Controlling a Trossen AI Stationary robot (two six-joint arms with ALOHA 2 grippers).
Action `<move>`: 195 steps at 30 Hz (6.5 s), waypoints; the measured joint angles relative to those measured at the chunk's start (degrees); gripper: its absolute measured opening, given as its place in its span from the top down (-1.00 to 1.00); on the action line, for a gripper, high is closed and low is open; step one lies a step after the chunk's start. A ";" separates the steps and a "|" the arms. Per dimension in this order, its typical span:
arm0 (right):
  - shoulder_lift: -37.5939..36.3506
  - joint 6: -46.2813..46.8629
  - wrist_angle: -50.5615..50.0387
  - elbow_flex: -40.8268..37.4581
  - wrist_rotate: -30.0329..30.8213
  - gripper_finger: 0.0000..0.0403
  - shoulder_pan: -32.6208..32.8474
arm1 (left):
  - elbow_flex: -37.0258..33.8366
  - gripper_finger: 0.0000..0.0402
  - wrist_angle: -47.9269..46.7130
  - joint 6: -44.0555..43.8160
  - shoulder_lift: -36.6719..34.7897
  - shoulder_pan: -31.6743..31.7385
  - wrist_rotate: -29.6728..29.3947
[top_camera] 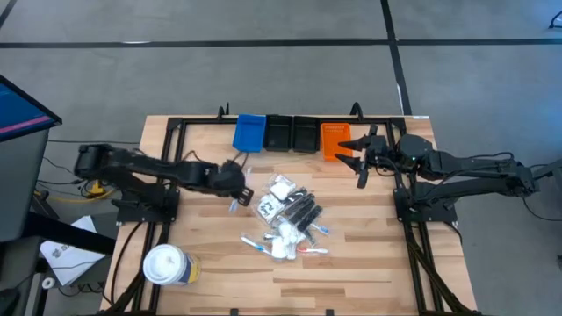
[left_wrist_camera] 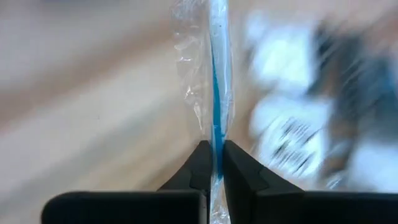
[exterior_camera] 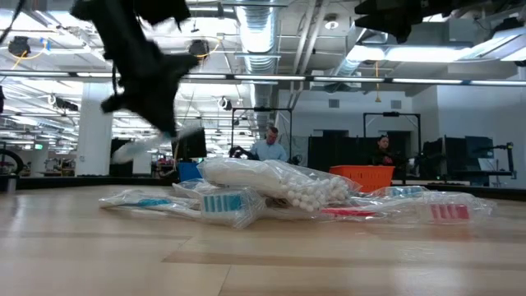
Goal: Pick & Place Travel size toiletries
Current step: Put the blue toothbrush into the orange bin
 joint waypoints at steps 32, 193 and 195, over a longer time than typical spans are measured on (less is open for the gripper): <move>12.12 -0.68 17.11 0.02 -6.54 -0.05 7.76 | -0.02 0.95 63.35 46.70 2.62 -10.16 -3.44; 12.39 9.34 -14.14 6.51 1.91 0.96 -16.67 | 2.99 0.28 53.35 43.89 -2.99 -3.03 1.44; 14.04 8.77 -14.01 6.64 -1.52 0.96 -21.26 | 2.99 0.28 52.47 44.70 -5.62 -3.11 -0.69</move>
